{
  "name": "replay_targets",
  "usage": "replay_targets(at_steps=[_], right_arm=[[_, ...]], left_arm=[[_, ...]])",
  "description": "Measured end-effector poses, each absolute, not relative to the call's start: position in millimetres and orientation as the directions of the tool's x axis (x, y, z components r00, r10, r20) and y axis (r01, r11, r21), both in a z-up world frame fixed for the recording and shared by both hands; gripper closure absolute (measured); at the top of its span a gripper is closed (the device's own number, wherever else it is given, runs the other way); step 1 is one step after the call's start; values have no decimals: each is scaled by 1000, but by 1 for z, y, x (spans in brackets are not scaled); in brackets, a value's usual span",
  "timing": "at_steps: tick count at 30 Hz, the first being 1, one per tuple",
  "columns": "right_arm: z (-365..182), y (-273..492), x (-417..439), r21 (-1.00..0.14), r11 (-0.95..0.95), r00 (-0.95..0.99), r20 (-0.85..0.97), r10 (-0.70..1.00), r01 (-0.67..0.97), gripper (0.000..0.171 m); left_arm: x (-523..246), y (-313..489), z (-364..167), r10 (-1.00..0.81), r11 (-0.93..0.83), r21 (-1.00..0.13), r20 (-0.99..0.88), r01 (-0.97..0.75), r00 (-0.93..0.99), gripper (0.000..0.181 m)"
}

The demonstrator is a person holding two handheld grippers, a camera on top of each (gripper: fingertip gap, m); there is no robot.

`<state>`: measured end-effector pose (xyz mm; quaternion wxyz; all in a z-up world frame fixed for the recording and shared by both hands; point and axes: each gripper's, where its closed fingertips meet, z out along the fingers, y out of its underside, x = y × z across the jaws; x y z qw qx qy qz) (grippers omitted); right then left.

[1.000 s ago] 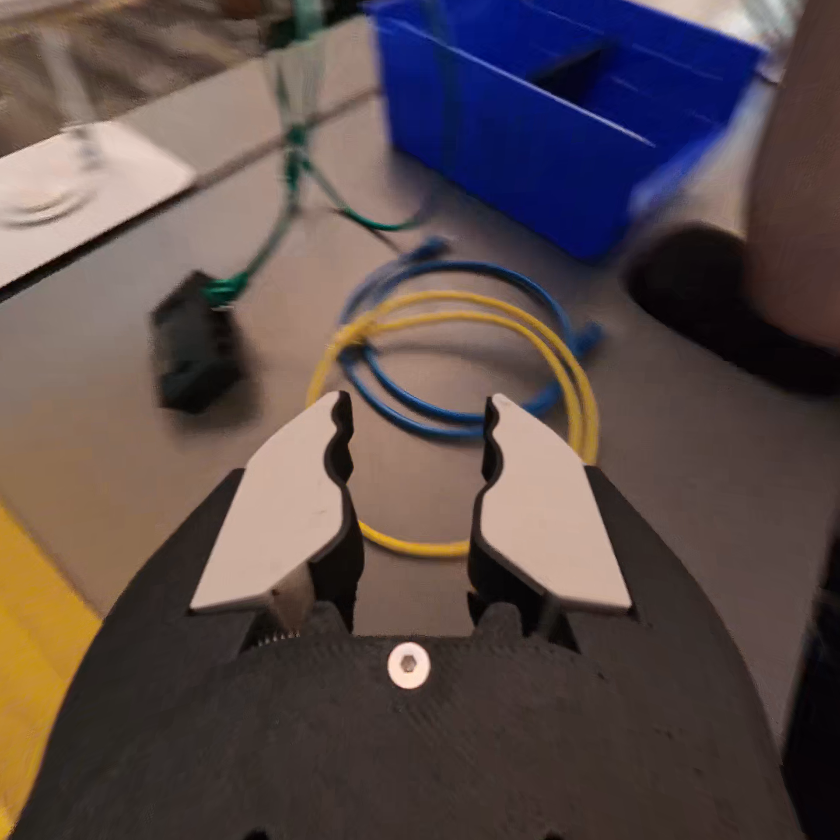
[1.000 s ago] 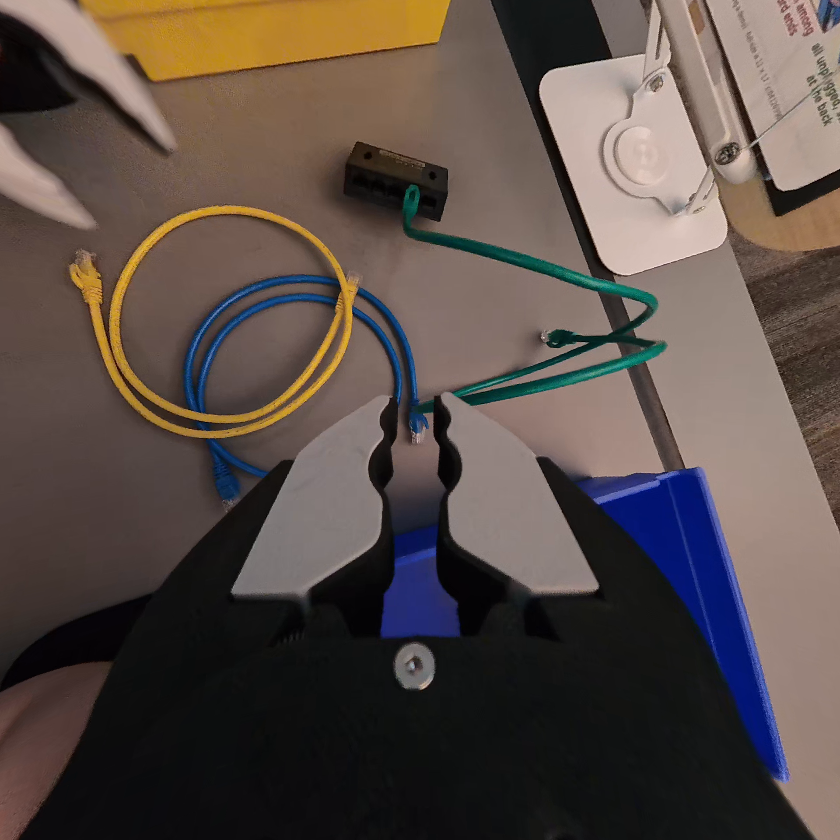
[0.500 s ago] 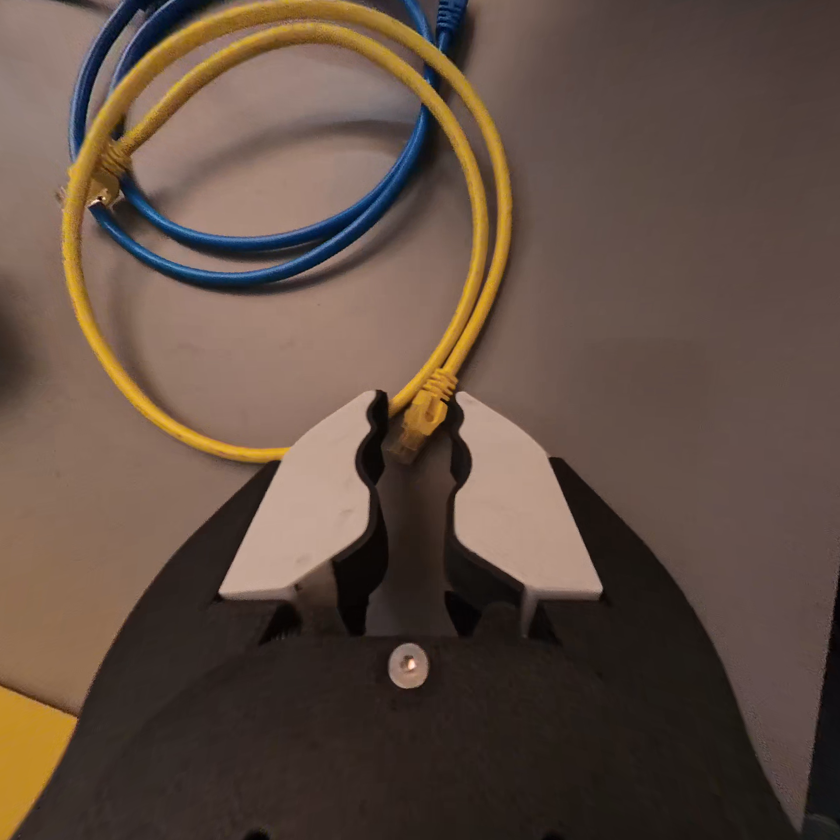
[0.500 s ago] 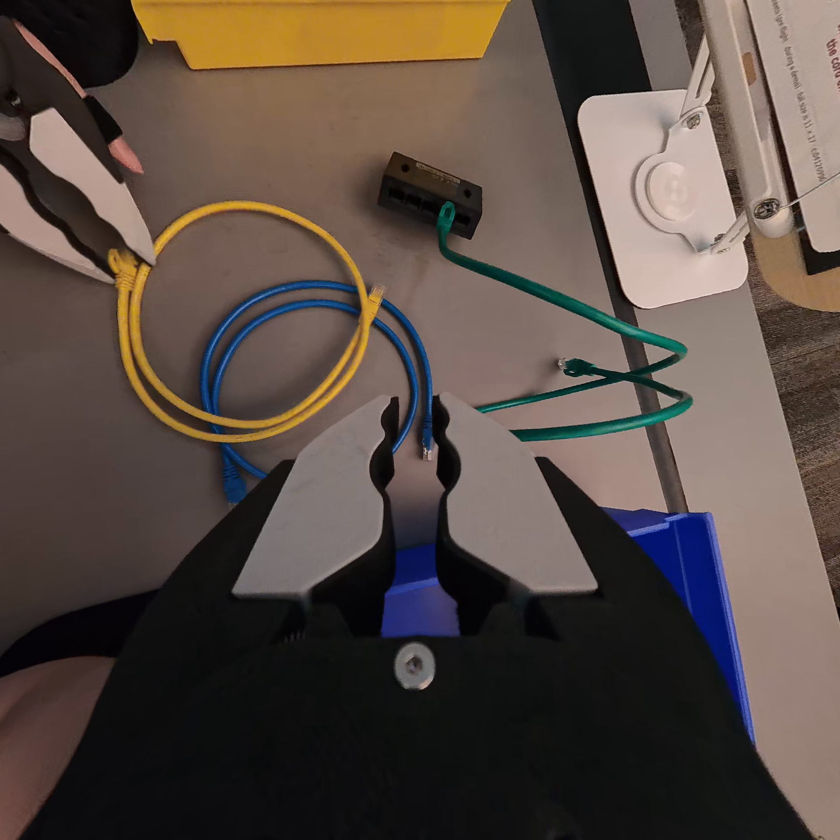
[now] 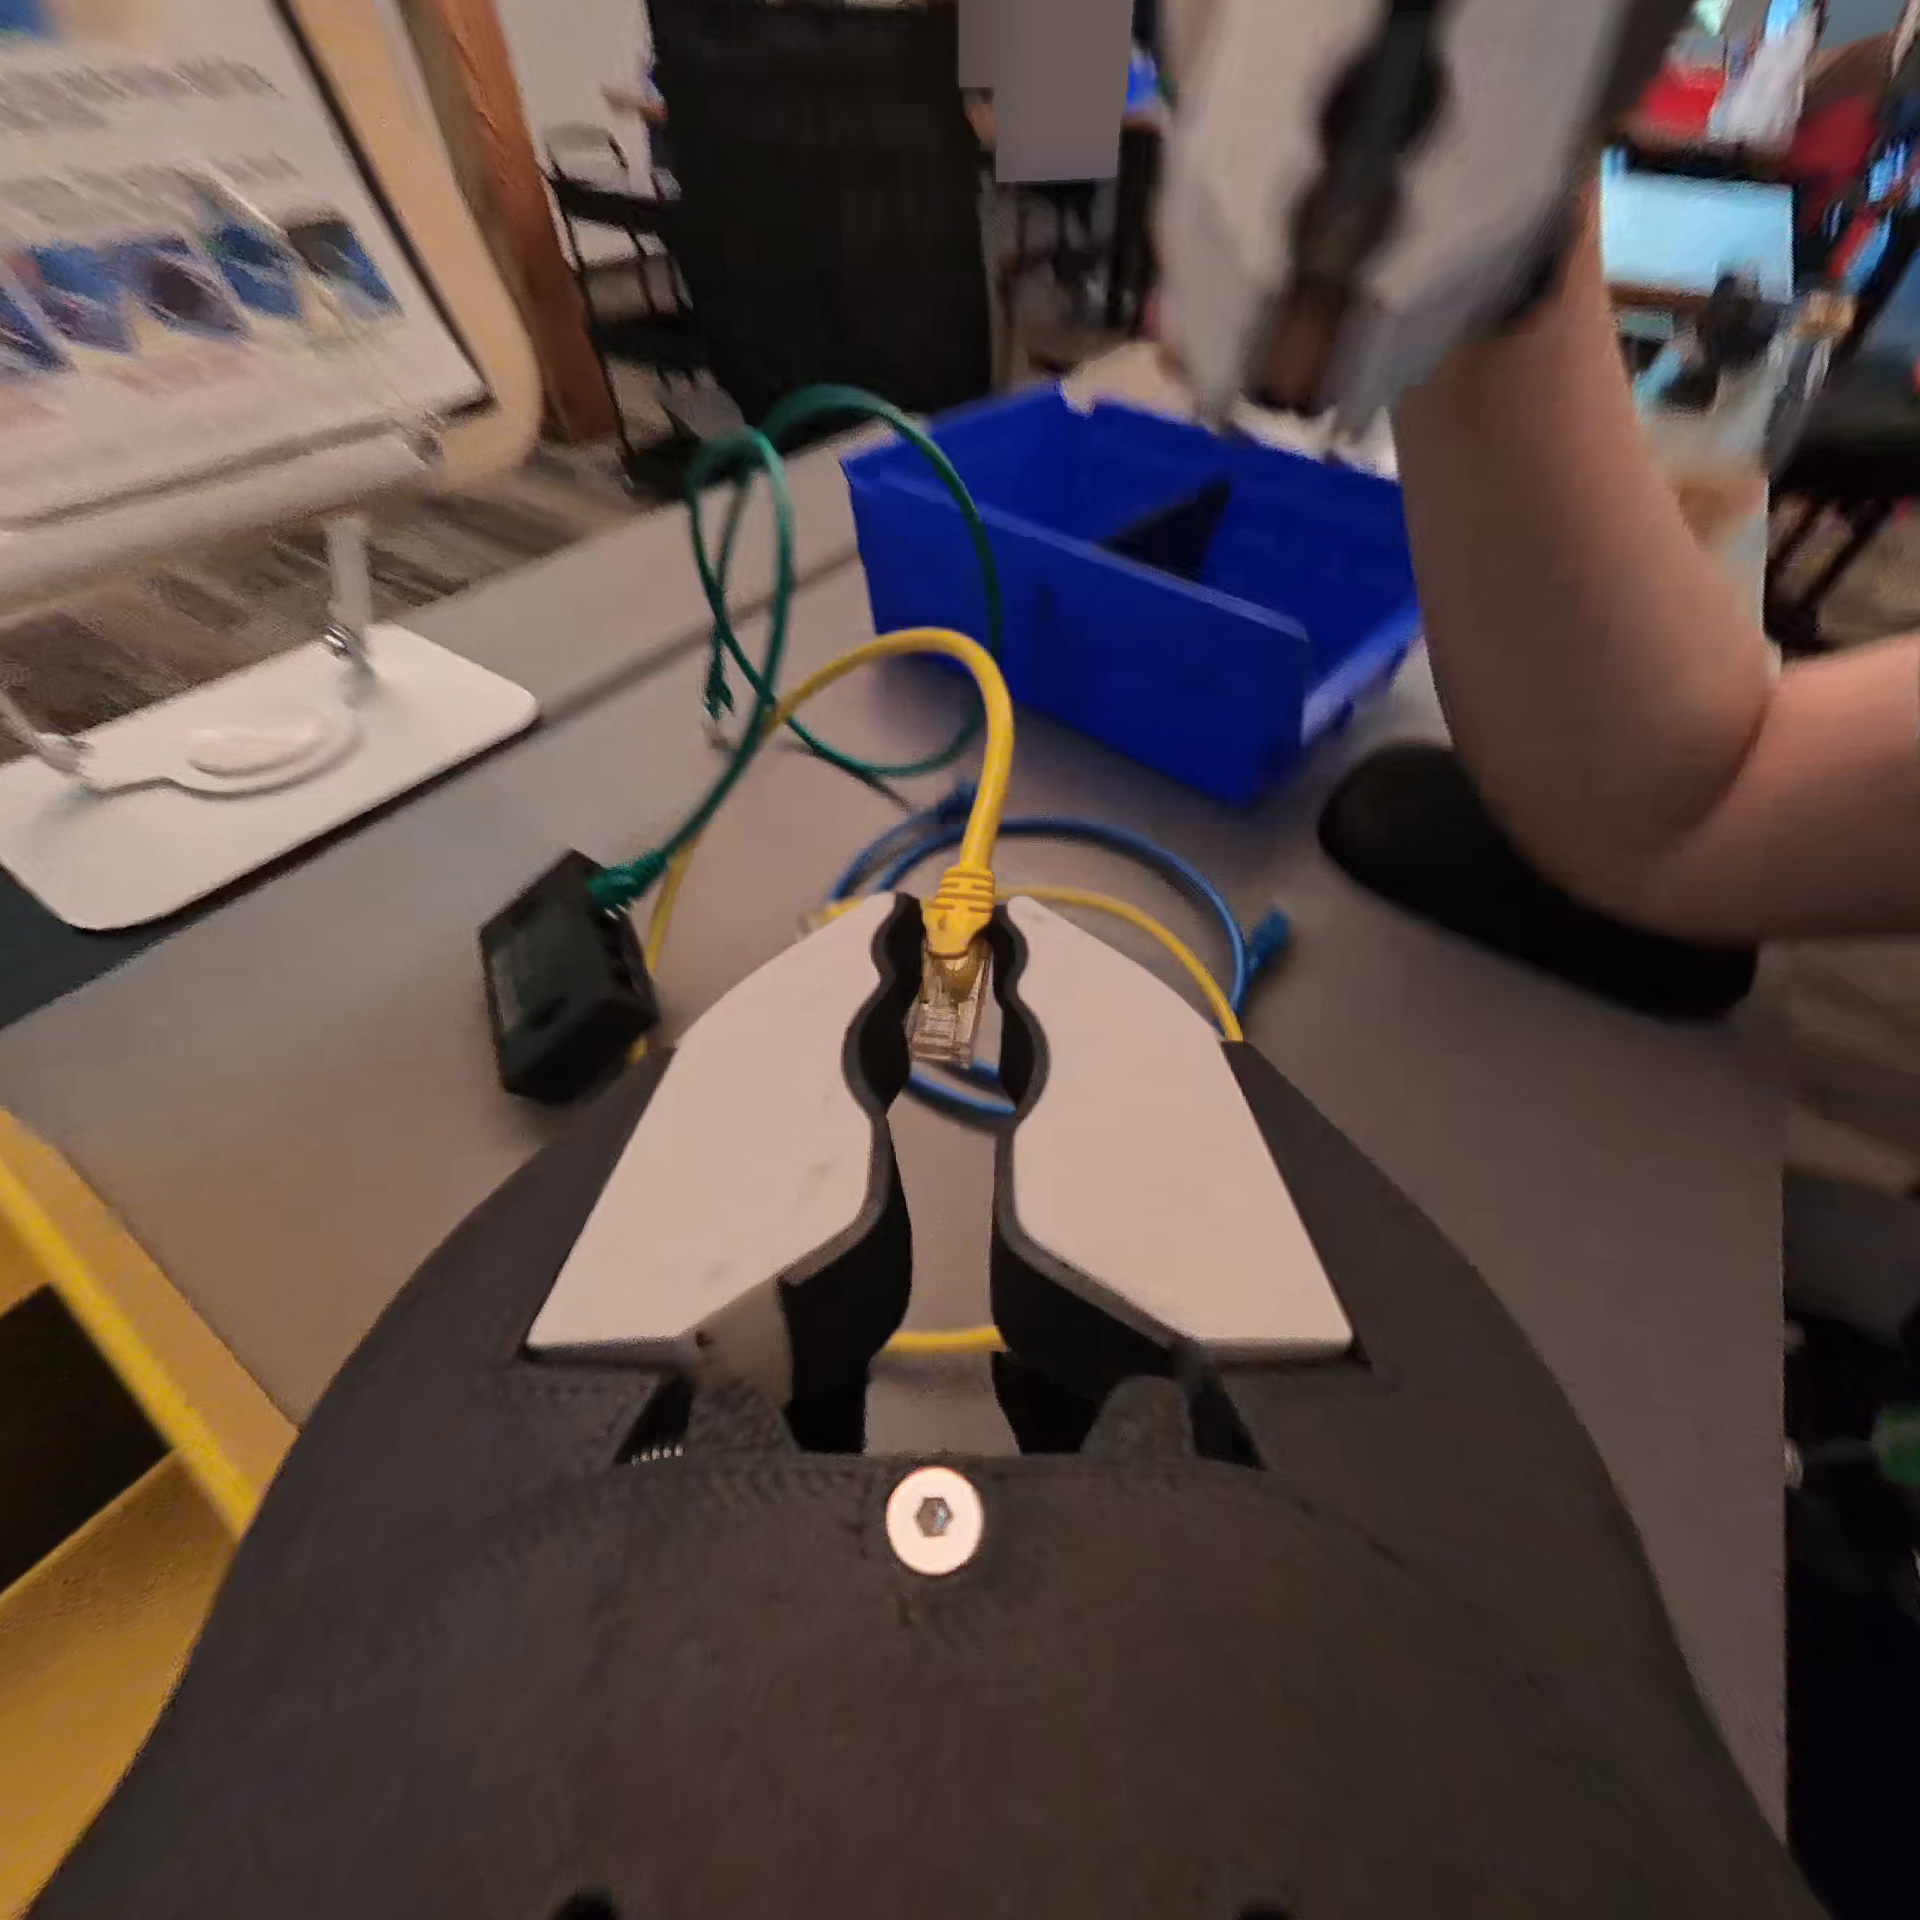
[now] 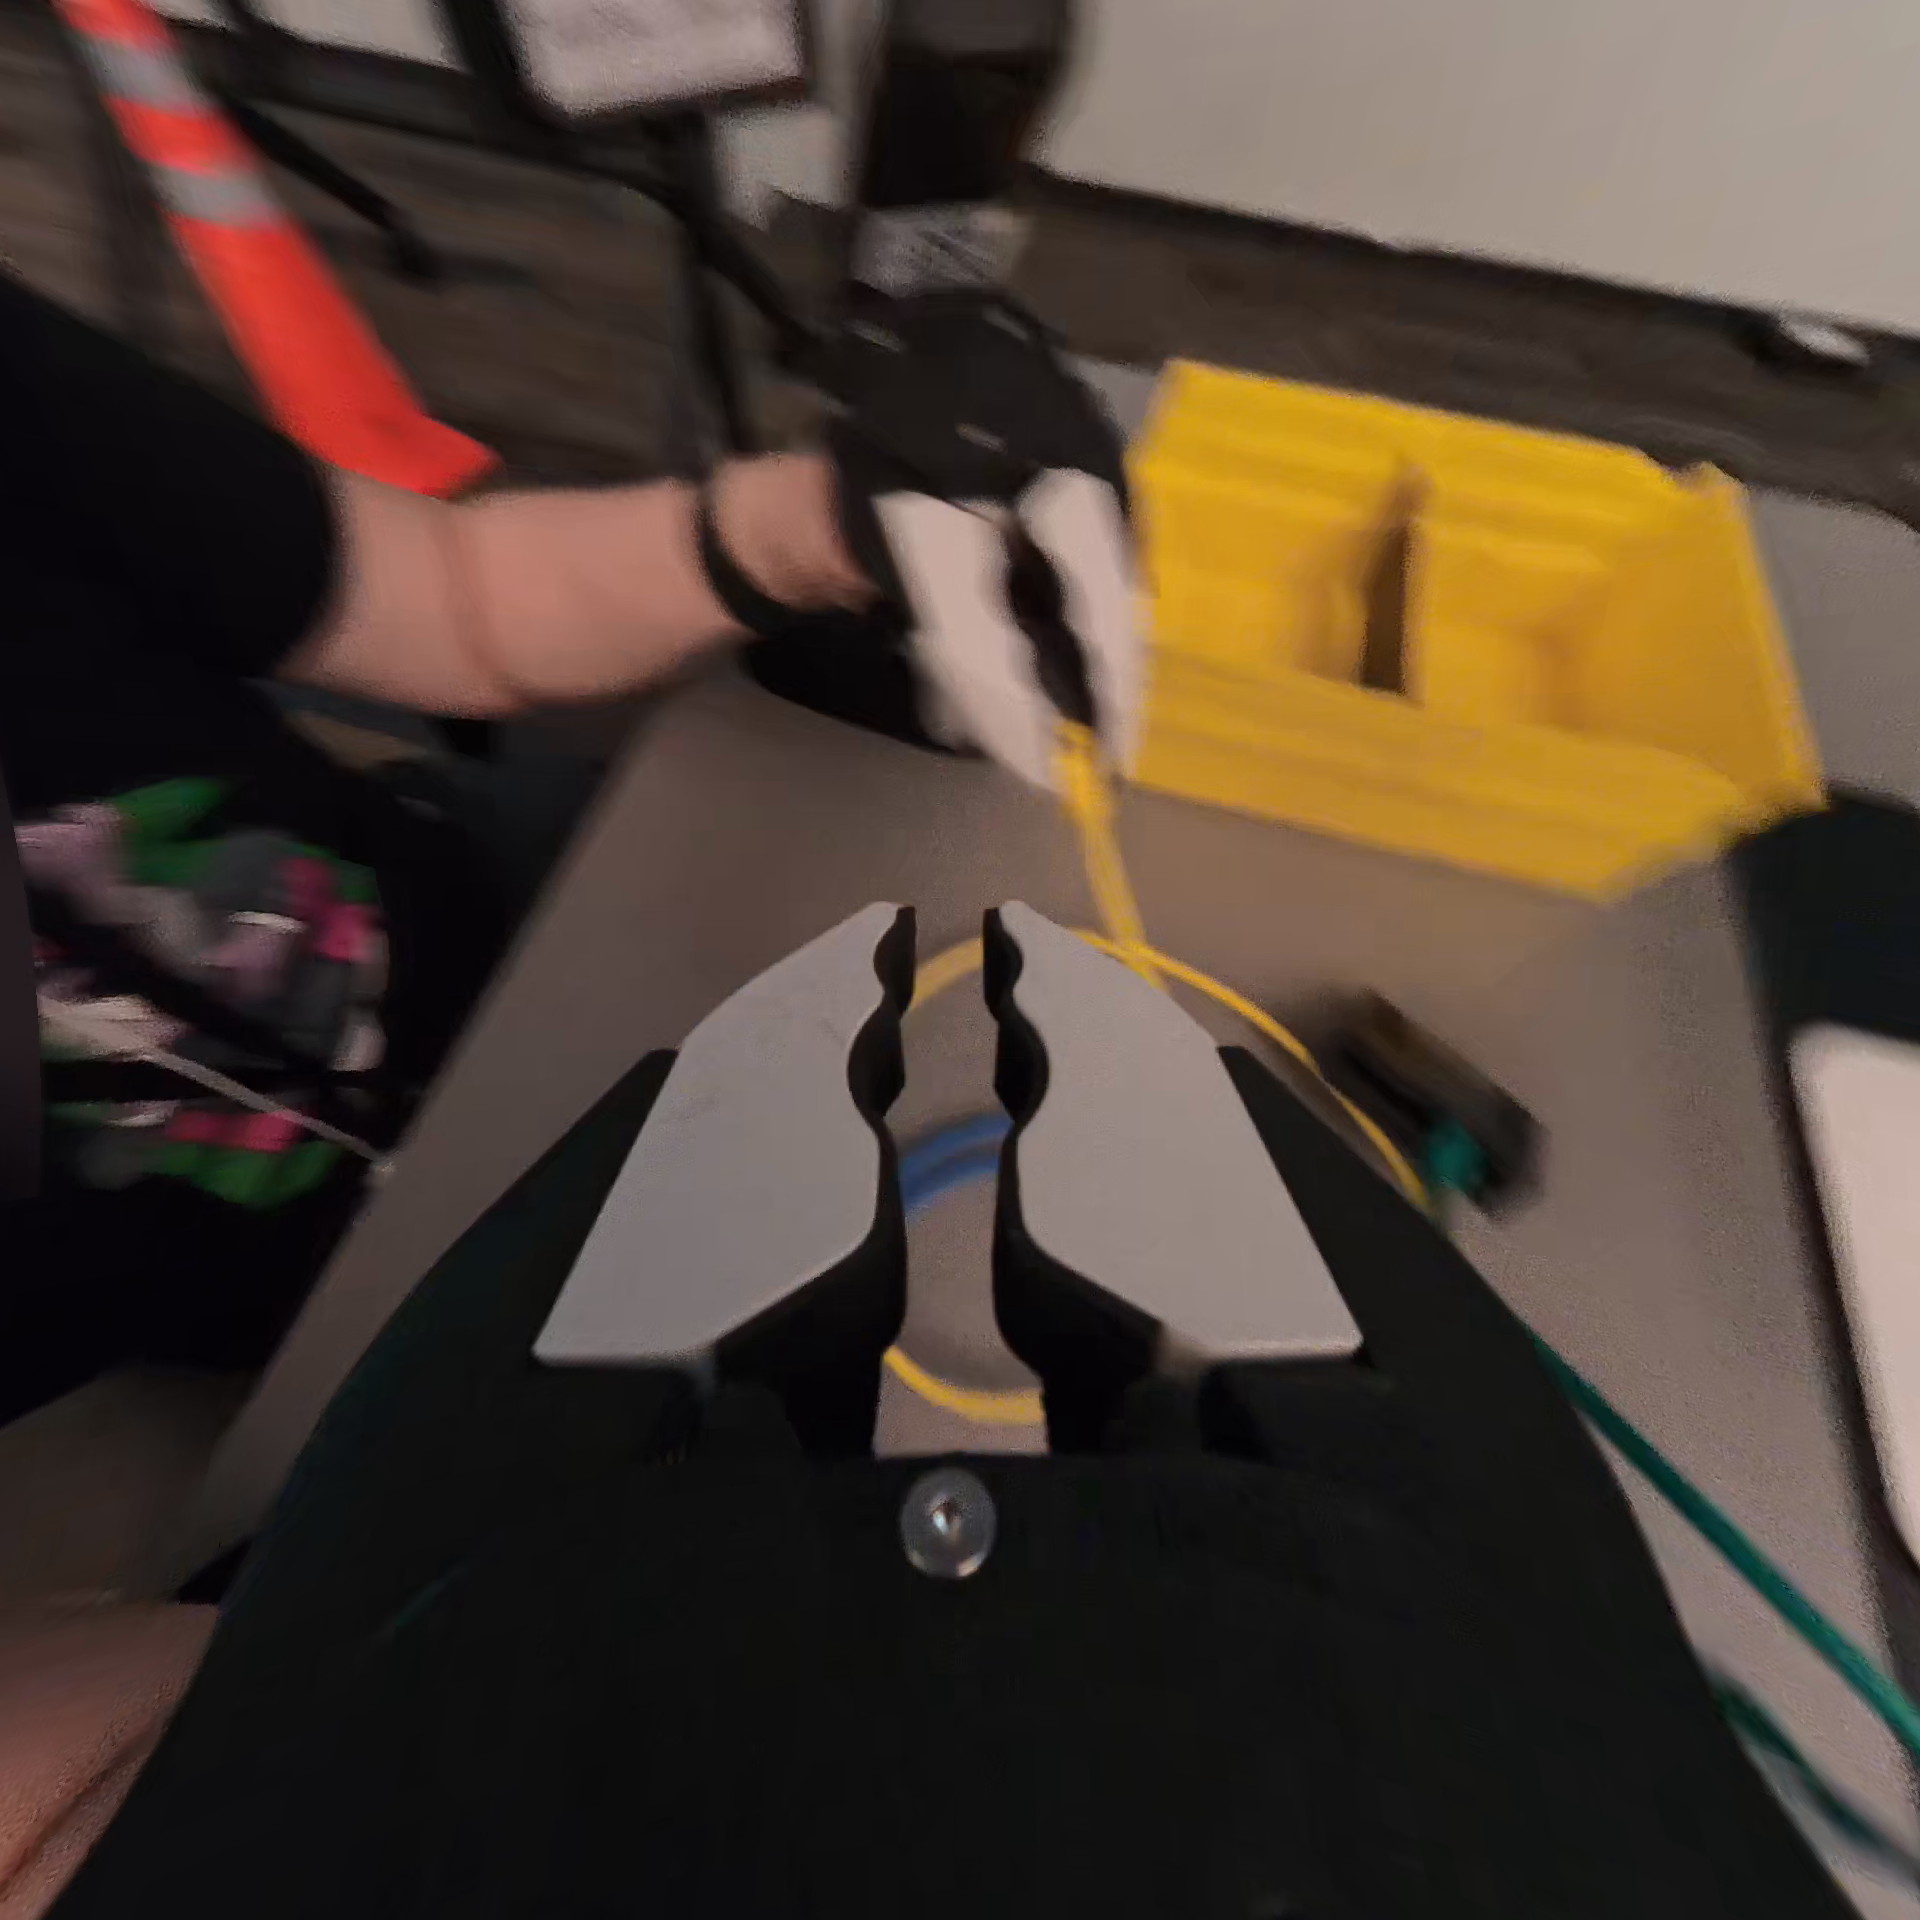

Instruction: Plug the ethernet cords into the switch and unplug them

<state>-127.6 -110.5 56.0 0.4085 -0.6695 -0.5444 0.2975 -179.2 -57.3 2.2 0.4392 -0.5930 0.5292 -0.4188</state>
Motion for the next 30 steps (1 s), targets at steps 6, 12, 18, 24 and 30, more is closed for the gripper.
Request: replay_targets(at_steps=[6,12,18,24,30], right_arm=[[14,-107,-184,-827,-128,107,-82,991,548,170],[16,-60,-220,-931,-278,162,-245,956,234,156],[49,-57,-235,-987,-90,141,-108,984,-130,137],[67,-65,-221,-965,-162,44,-175,984,-206,149],[62,-63,-219,-963,-201,22,-208,978,-181,161]], left_arm=[[-188,-45,43,-989,-142,-987,138,-71,62,170],[-209,-37,64,-985,-136,-990,139,31,103,170],[-220,-52,77,-987,-157,-984,159,88,16,171],[-218,-62,66,-993,-120,-993,120,11,-5,171],[-217,-66,62,-995,-99,-995,100,-29,-9,170]])
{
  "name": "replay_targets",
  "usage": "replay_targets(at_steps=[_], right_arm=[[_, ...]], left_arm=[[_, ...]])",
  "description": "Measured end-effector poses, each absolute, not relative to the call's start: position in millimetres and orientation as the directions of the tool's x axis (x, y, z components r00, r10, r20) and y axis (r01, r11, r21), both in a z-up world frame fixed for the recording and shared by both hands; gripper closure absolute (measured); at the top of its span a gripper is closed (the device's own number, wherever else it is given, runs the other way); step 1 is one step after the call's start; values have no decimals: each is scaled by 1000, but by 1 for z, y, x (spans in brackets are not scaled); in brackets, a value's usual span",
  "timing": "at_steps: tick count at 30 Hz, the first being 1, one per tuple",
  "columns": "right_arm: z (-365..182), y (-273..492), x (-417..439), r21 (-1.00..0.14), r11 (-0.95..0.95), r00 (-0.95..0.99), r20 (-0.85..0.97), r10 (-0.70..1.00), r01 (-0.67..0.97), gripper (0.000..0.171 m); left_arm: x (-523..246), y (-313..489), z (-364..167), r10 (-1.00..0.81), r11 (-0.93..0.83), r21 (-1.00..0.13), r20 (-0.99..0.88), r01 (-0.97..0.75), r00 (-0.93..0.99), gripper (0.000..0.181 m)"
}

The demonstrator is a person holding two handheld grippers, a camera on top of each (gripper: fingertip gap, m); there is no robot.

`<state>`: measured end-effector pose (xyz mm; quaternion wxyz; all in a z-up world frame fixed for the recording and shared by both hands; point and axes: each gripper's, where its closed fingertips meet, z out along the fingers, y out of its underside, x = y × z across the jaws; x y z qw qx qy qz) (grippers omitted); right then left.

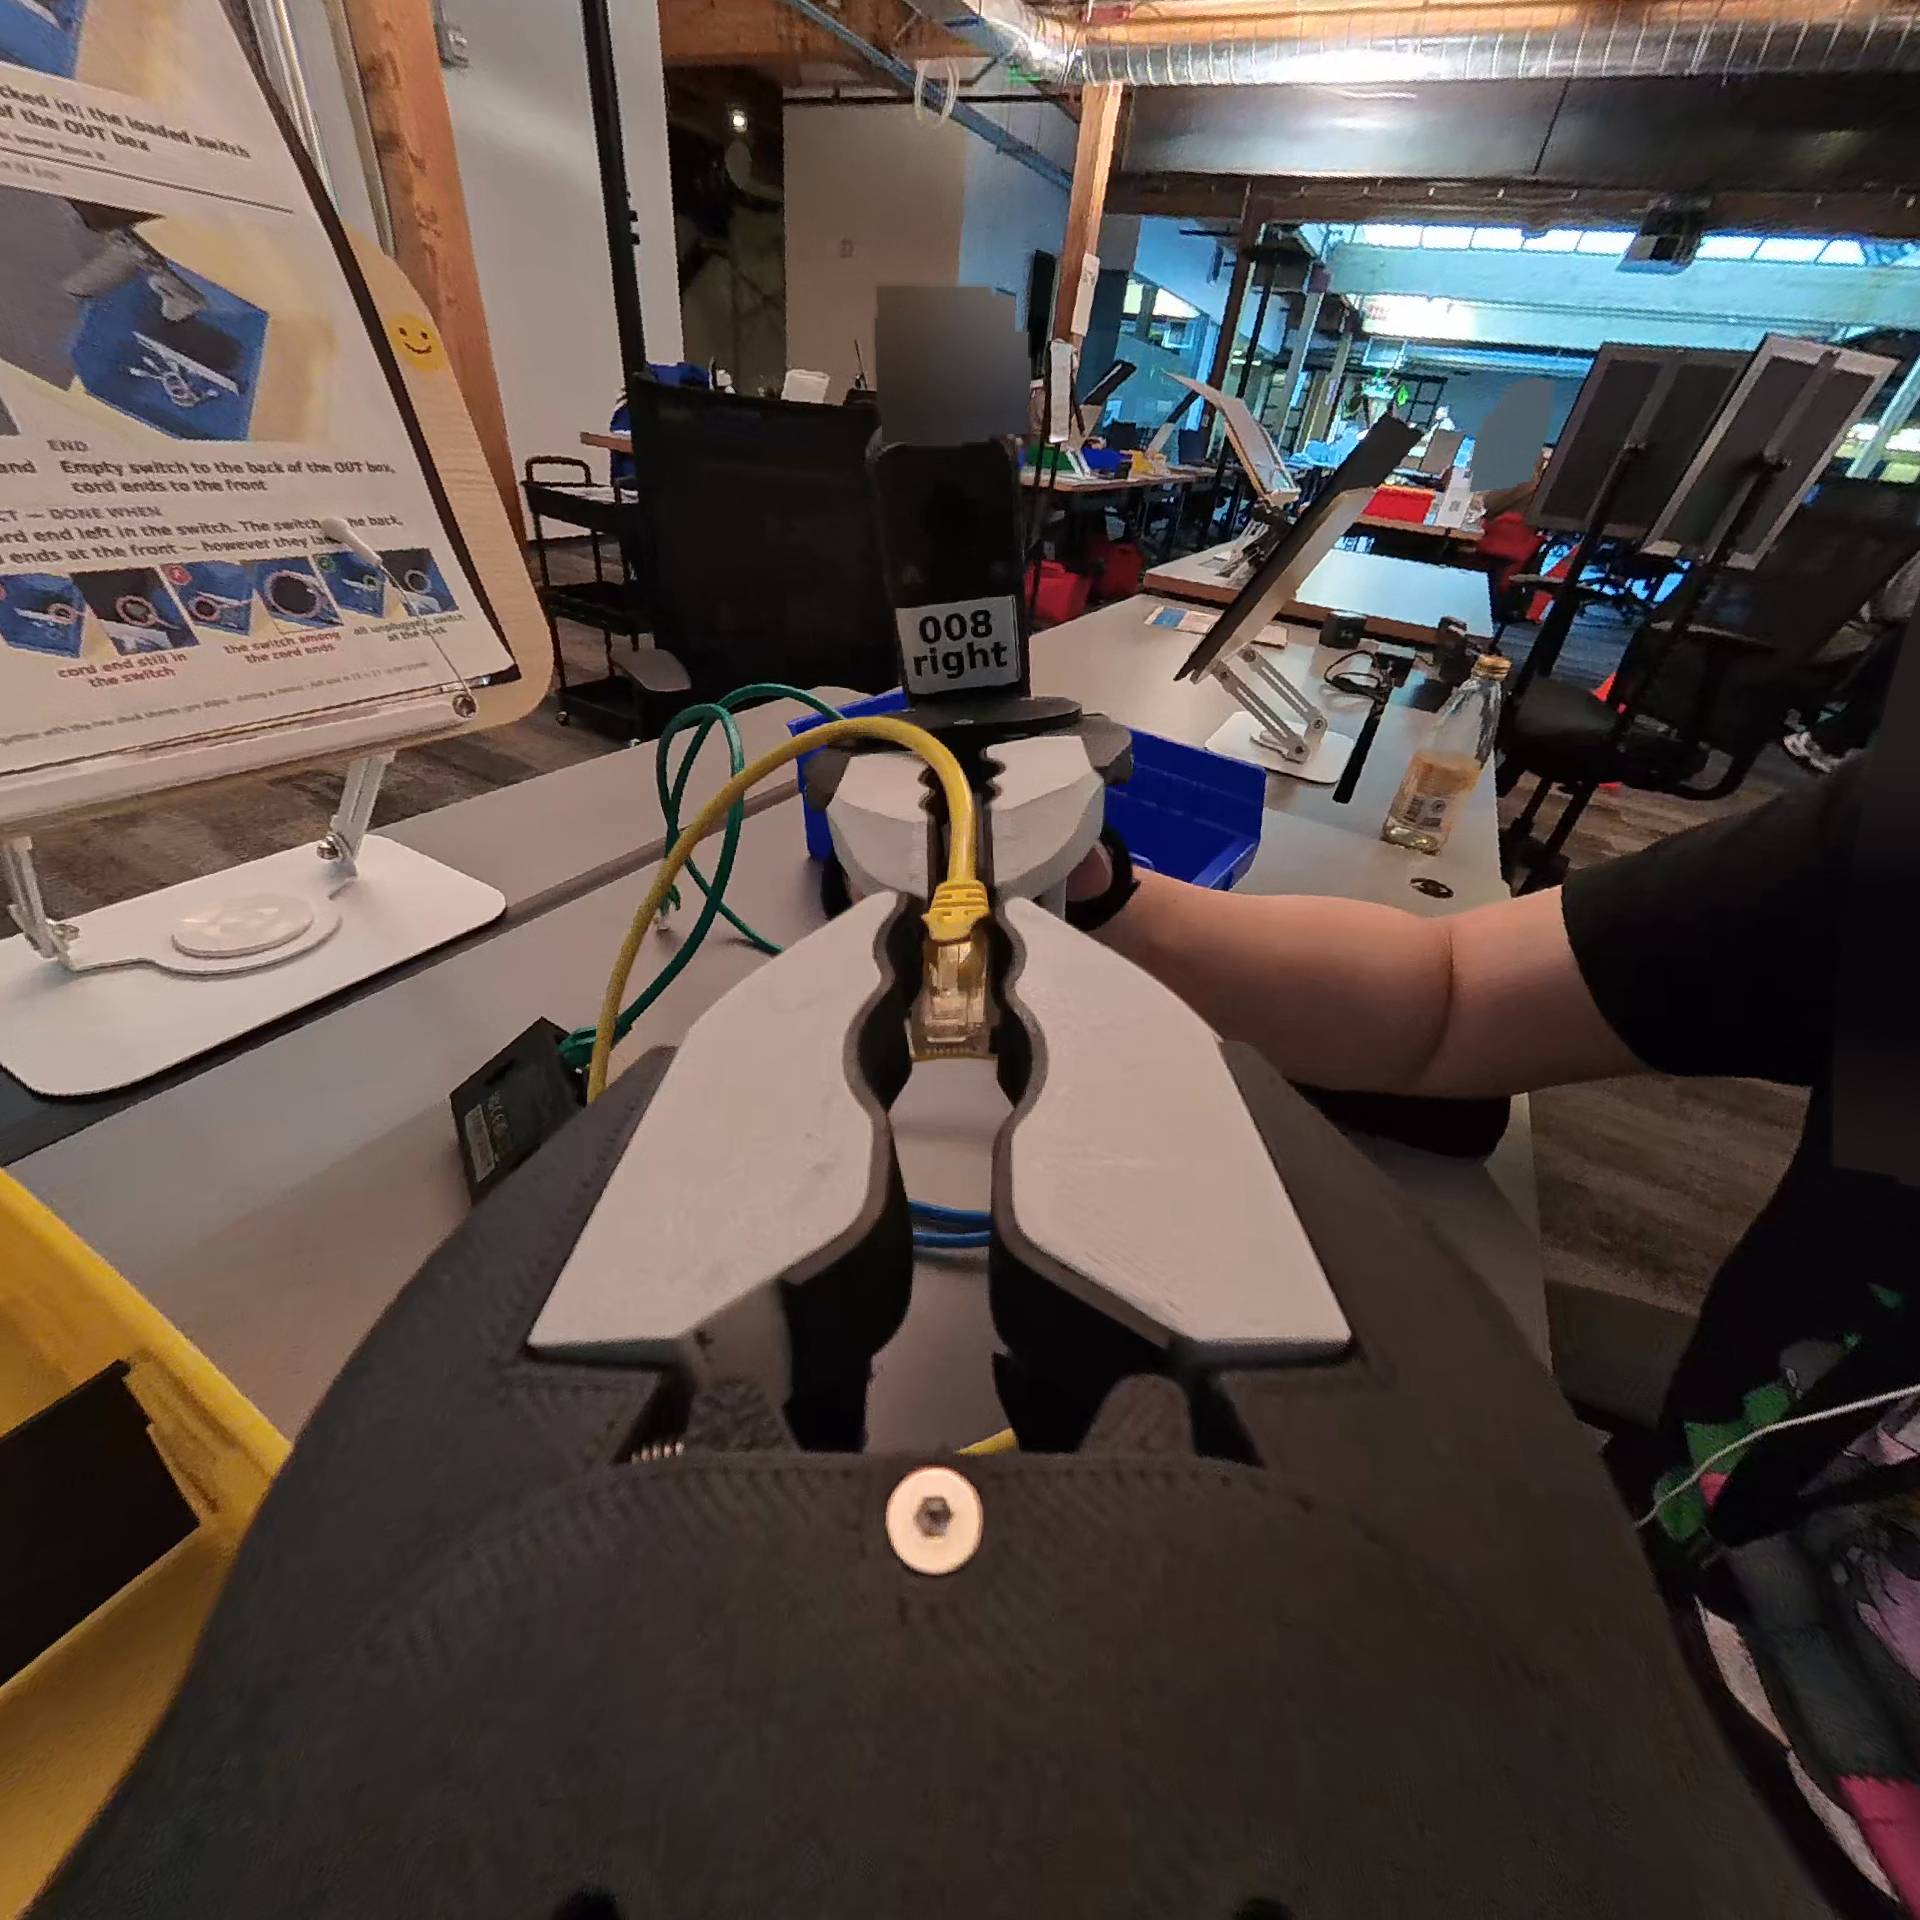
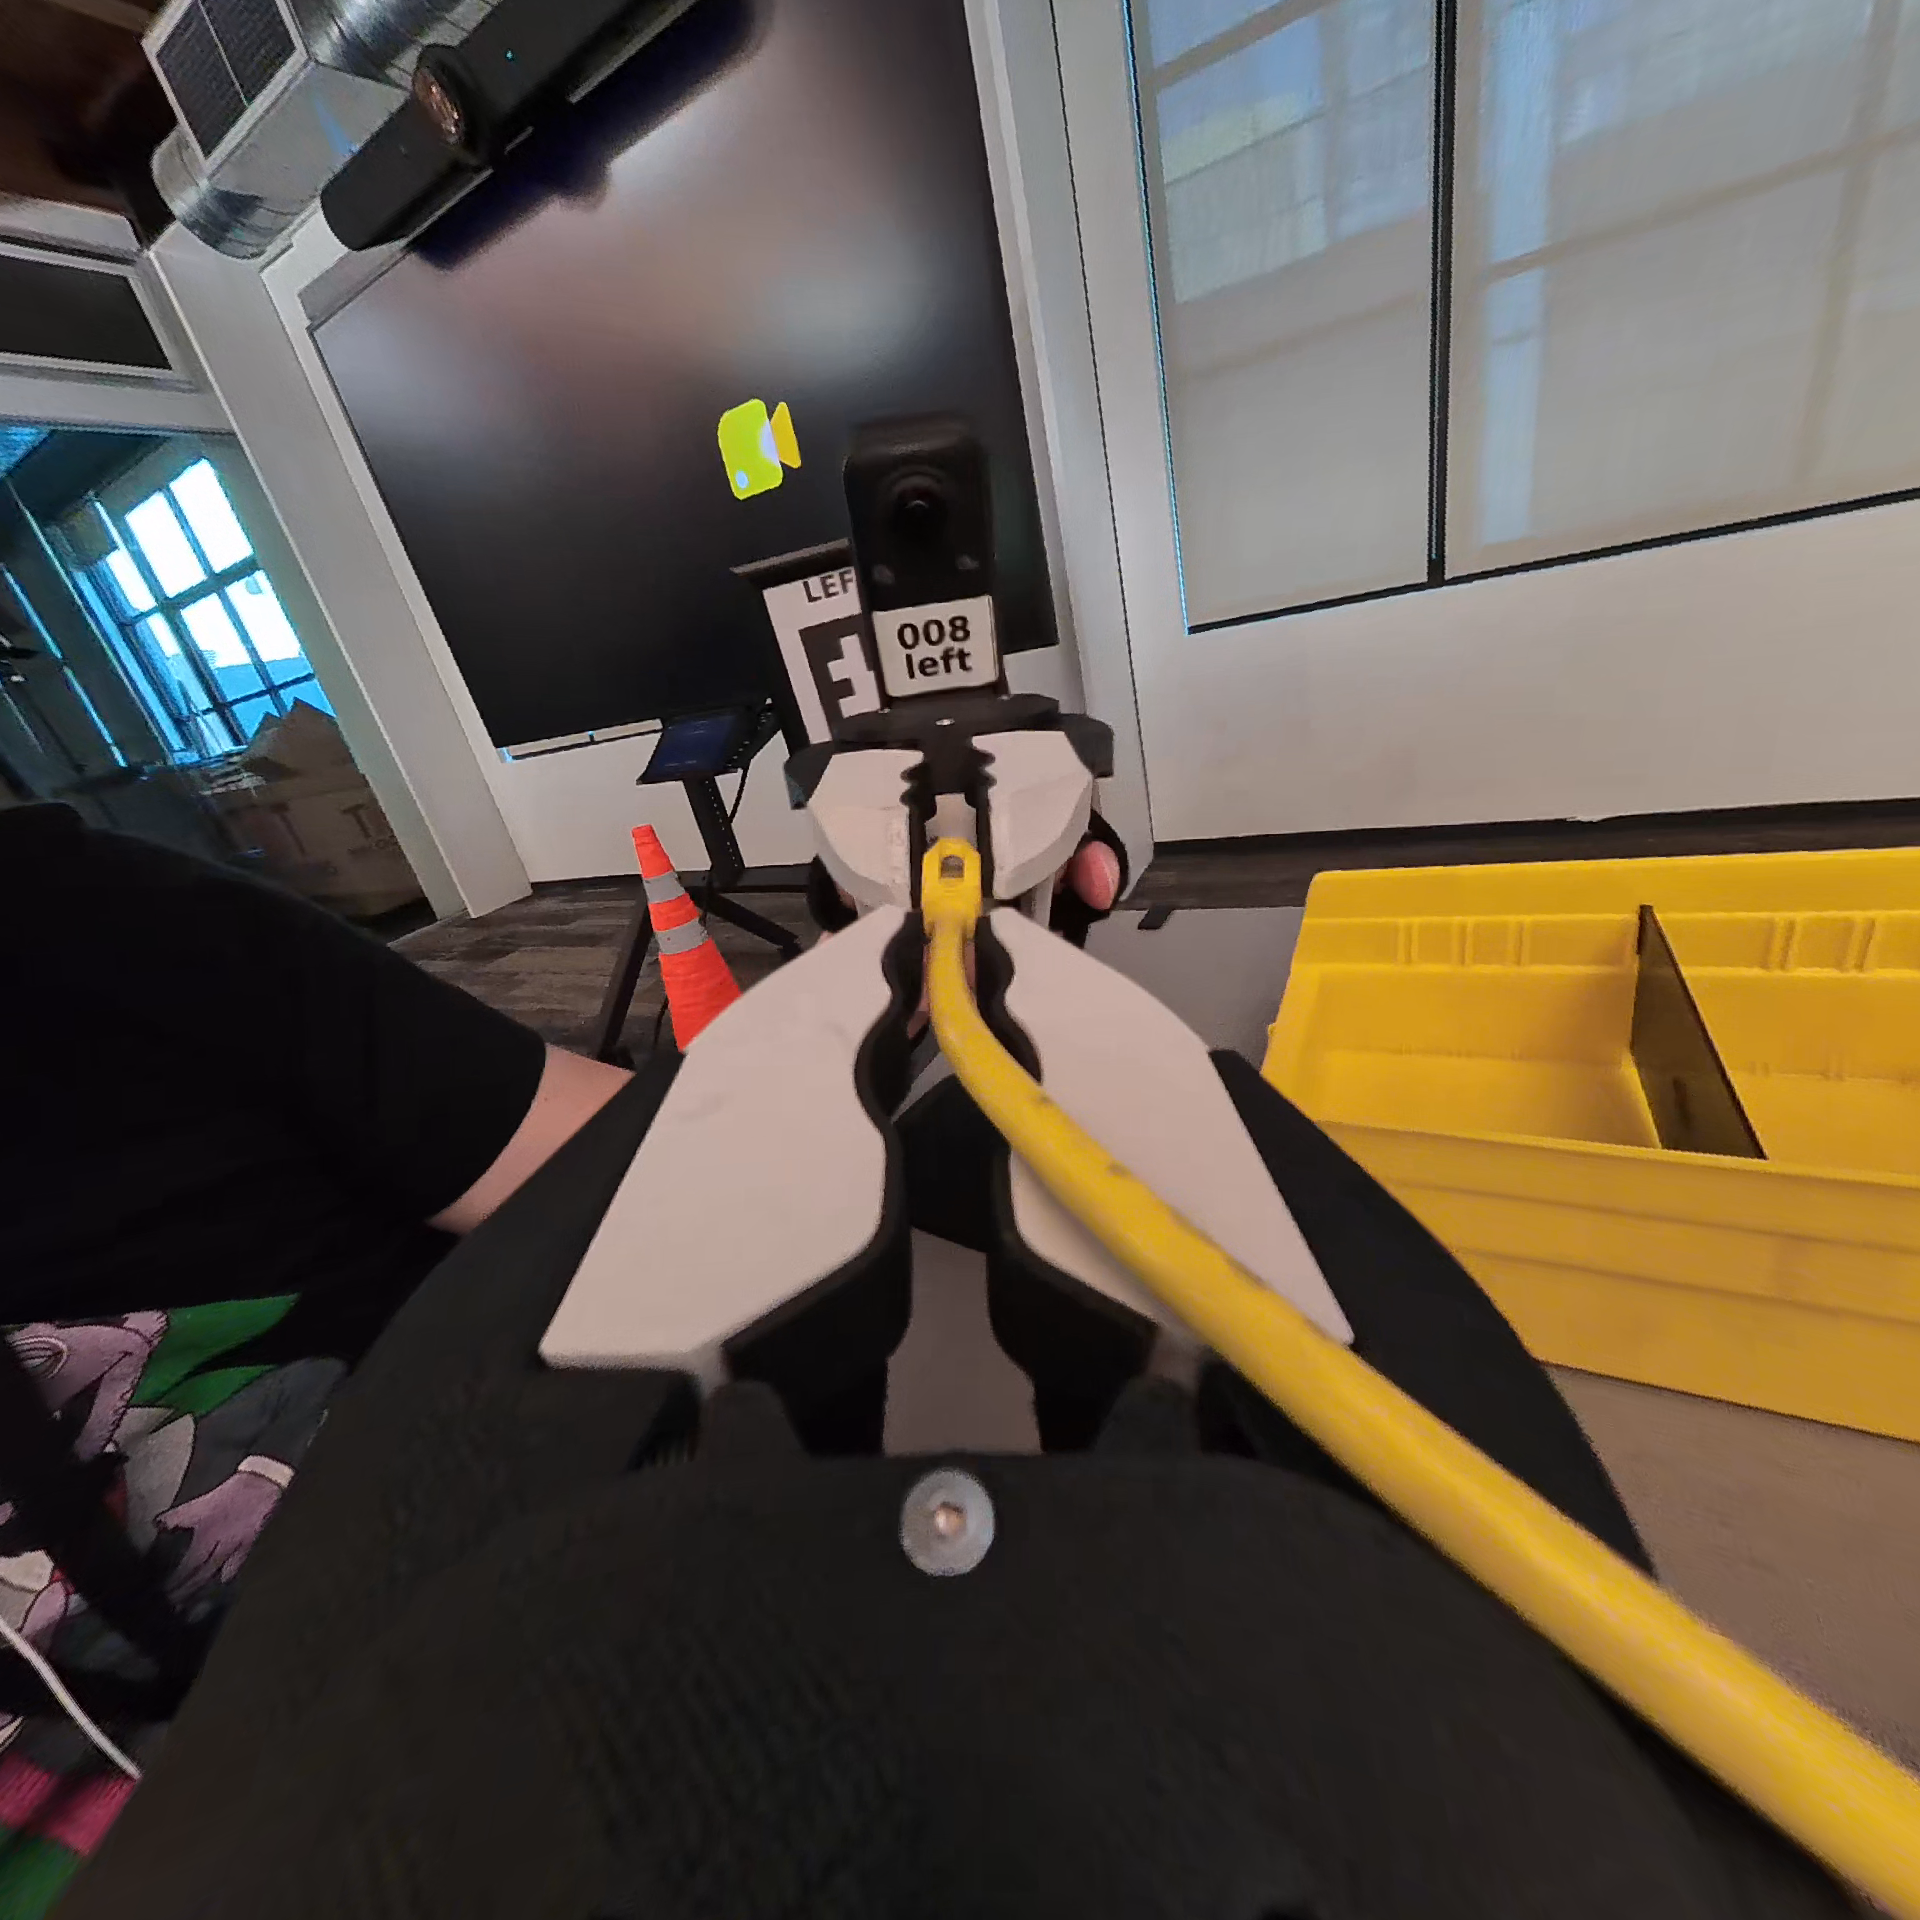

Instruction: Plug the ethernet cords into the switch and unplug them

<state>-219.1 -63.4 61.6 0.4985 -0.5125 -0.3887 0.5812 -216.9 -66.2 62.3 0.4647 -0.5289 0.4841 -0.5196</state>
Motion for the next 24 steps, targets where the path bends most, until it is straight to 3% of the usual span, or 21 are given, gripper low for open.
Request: replay_targets(at_steps=[11,20,24], right_arm=[[58,-64,-215,-988,-106,80,-115,990,-114,165],[61,-69,-218,-966,-204,-16,-204,979,-157,164],[59,-68,-218,-978,-152,26,-157,987,-140,165]], left_arm=[[-215,-66,59,-999,-39,-998,38,-54,12,170],[-217,-72,61,-1000,13,-994,-15,-105,16,171],[-218,-71,59,-999,21,-993,-24,-114,26,170]])
